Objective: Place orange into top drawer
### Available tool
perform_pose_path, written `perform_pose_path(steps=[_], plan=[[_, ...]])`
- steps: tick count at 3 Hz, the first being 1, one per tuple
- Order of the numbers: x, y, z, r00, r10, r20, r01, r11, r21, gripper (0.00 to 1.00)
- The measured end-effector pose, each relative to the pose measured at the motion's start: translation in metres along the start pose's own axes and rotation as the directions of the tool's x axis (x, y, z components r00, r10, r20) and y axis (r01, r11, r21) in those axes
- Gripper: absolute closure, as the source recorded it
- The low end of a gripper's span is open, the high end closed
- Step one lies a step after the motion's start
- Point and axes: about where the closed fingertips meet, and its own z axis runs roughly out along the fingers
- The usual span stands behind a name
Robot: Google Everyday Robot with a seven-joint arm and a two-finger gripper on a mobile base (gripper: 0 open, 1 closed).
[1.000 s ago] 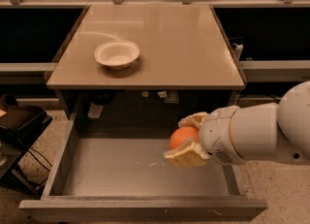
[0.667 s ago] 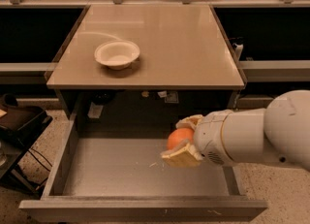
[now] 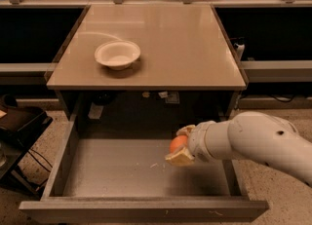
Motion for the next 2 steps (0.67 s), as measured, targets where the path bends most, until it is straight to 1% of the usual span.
perform_pose_path(steps=[1,2], plan=[[0.028,-0.015,0.036,0.995,-0.052,-0.089,0.046,0.9971,-0.061,1.0],[0.056,-0.018,0.058,0.979,-0.099,-0.178,0.075,0.988,-0.135,1.0]])
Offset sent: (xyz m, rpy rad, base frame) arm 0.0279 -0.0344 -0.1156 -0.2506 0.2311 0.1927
